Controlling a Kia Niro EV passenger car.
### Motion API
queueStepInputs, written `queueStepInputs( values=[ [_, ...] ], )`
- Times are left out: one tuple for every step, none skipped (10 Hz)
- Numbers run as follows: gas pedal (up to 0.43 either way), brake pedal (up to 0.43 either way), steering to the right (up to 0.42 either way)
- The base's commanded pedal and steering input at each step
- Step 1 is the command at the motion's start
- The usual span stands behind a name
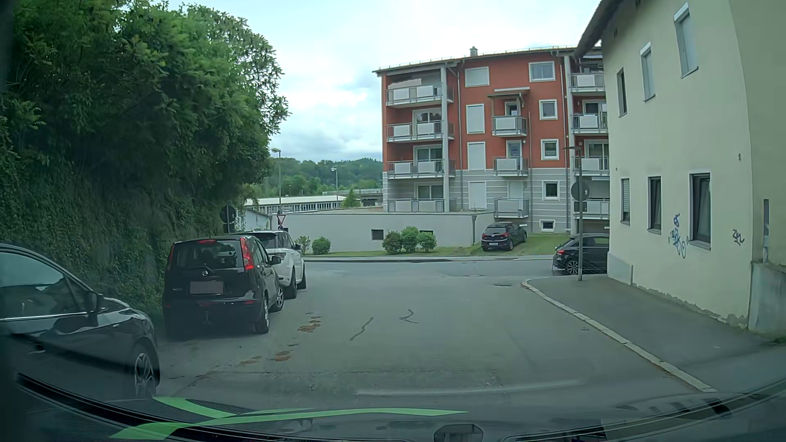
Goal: Follow the waypoints while adhering to traffic rules and regulations
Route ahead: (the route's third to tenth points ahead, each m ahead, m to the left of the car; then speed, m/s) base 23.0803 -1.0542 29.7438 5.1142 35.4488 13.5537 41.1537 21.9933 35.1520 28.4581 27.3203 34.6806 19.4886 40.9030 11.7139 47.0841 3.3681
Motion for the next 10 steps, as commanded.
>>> queueStepInputs(
  values=[
    [0.0, 0.207, -0.035],
    [0.0, 0.207, -0.034],
    [0.0, 0.207, -0.034],
    [0.0, 0.207, -0.035],
    [0.0, 0.207, -0.038],
    [0.0, 0.213, -0.042],
    [0.0, 0.207, -0.045],
    [0.0, 0.207, -0.046],
    [0.0, 0.213, -0.046],
    [0.0, 0.201, -0.051]
  ],
)
